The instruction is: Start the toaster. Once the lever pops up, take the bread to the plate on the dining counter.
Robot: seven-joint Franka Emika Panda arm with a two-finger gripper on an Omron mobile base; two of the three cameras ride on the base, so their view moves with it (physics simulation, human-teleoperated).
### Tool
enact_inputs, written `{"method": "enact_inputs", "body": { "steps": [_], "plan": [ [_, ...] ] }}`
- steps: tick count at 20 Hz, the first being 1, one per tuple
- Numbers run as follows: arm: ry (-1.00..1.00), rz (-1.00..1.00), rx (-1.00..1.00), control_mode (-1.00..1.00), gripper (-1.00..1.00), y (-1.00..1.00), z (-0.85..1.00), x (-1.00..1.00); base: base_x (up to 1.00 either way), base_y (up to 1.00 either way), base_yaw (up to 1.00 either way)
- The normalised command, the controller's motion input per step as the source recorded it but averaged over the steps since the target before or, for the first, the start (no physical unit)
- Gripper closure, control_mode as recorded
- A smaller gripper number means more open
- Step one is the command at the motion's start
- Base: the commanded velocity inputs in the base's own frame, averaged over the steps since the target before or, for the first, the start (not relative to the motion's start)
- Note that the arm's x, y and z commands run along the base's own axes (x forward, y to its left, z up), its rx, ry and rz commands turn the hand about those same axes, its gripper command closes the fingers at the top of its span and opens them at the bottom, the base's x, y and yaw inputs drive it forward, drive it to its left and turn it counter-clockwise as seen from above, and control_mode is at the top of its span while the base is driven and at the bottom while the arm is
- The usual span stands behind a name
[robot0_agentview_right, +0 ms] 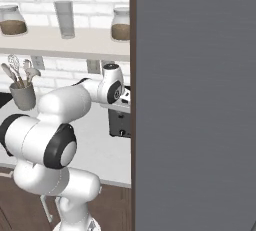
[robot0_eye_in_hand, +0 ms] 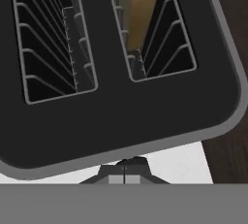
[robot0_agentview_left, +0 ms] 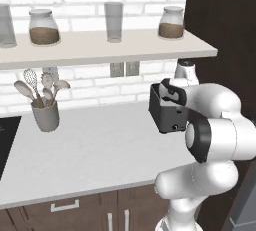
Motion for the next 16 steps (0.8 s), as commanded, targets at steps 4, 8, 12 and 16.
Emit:
{"method": "enact_inputs", "body": {
  "steps": [4,8,12,16],
  "plan": [
    [0.0,0.0,0.0,-1.0,1.0,-0.06,-0.1,0.16,0.0,0.0,0.0],
    [0.0,0.0,-0.01,-1.0,1.0,-0.01,-0.38,0.0,0.0,0.0,0.0],
    [0.0,0.0,-0.01,-1.0,1.0,-0.01,-0.52,0.01,0.0,0.0,0.0],
    [0.0,0.0,0.0,-1.0,1.0,-0.03,-0.52,0.03,0.0,0.0,0.0]
  ]
}}
